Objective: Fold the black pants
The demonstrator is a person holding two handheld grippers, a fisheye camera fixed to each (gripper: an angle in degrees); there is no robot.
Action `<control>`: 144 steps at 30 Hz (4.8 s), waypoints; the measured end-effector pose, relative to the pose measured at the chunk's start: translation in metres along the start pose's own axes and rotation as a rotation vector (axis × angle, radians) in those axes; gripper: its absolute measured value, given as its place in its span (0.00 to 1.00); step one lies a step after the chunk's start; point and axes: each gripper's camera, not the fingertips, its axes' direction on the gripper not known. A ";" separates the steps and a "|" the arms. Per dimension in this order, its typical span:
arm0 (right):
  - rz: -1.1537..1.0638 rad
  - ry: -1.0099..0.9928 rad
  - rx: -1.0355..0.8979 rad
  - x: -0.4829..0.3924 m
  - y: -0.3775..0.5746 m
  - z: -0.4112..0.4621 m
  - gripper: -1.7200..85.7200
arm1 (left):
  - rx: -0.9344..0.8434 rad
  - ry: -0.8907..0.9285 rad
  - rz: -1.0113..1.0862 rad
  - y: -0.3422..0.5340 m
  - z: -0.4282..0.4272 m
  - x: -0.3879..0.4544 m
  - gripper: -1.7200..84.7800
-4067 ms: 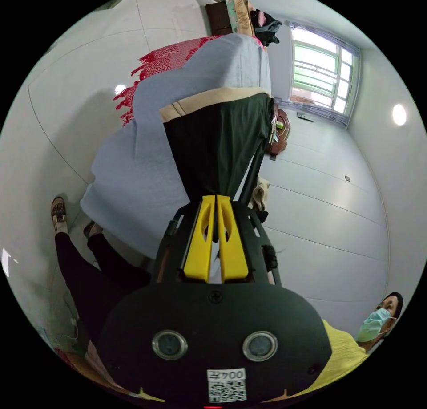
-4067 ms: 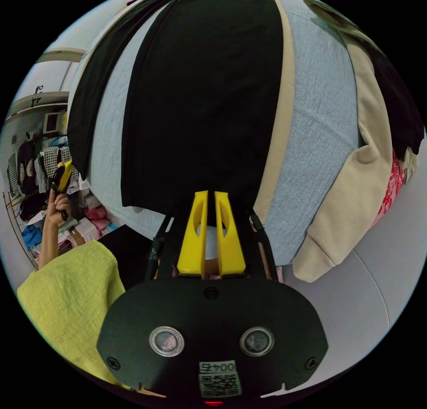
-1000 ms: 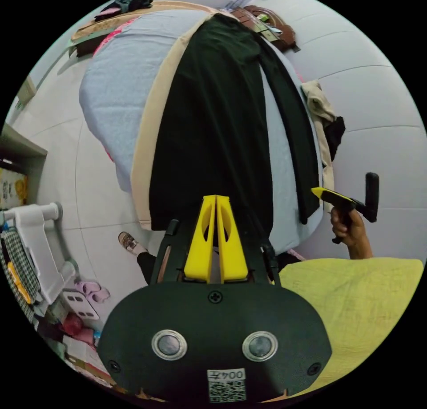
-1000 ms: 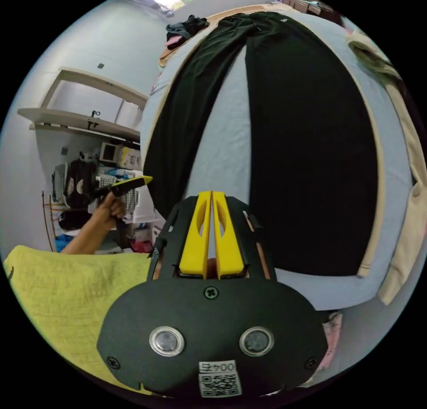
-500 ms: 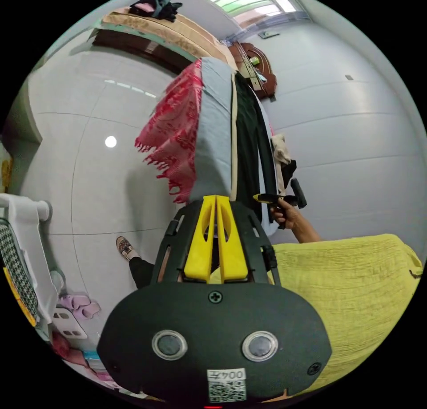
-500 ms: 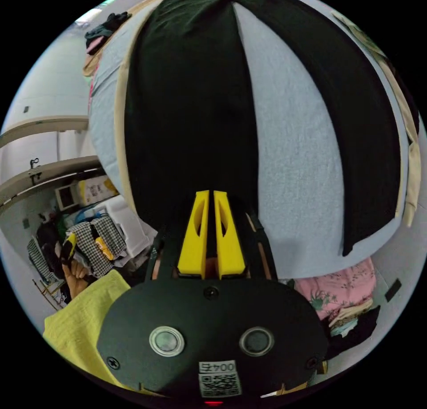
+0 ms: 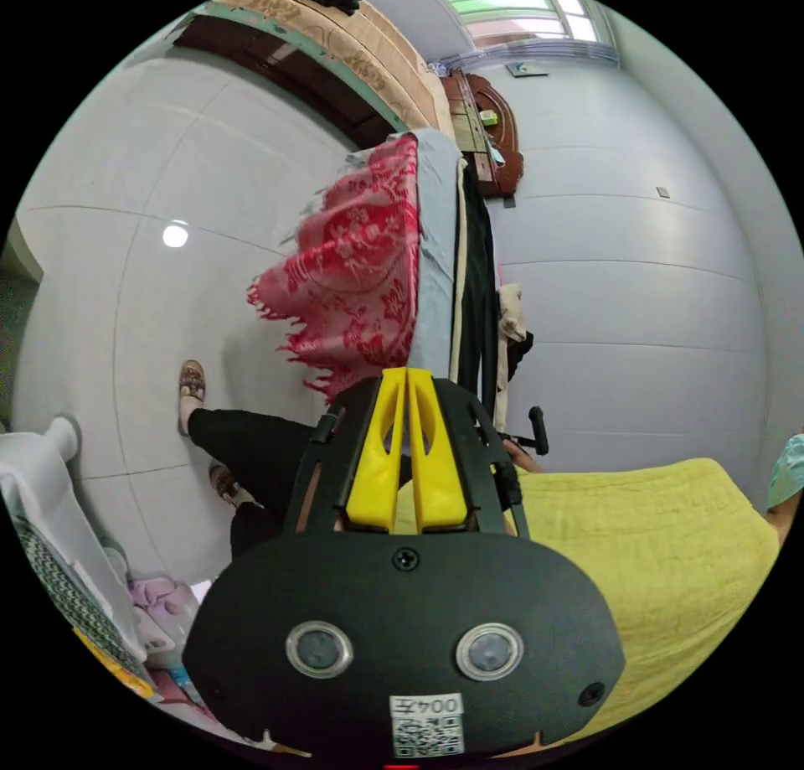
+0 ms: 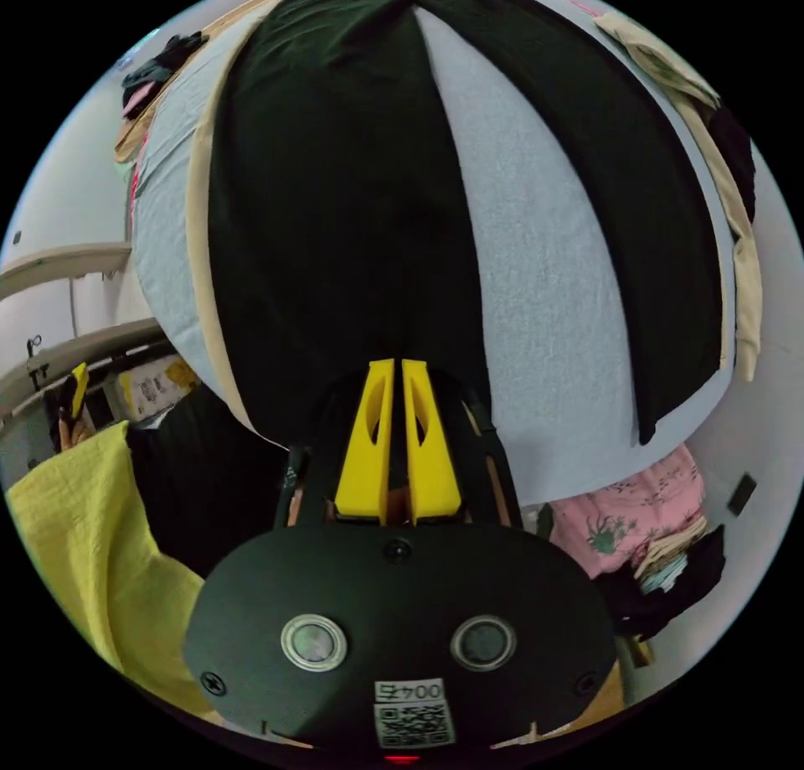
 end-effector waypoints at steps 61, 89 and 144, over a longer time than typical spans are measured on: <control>1.338 -0.938 1.137 -0.248 -0.112 -0.018 0.13 | -1.059 -0.155 1.305 -0.822 0.508 0.430 0.18; 1.169 -0.919 1.013 -0.256 -0.135 -0.013 0.12 | -1.098 0.143 0.842 -0.971 0.671 0.403 0.10; 1.364 -0.363 0.694 -0.224 -0.251 -0.034 0.12 | -1.188 0.103 1.162 -0.936 0.661 0.257 0.05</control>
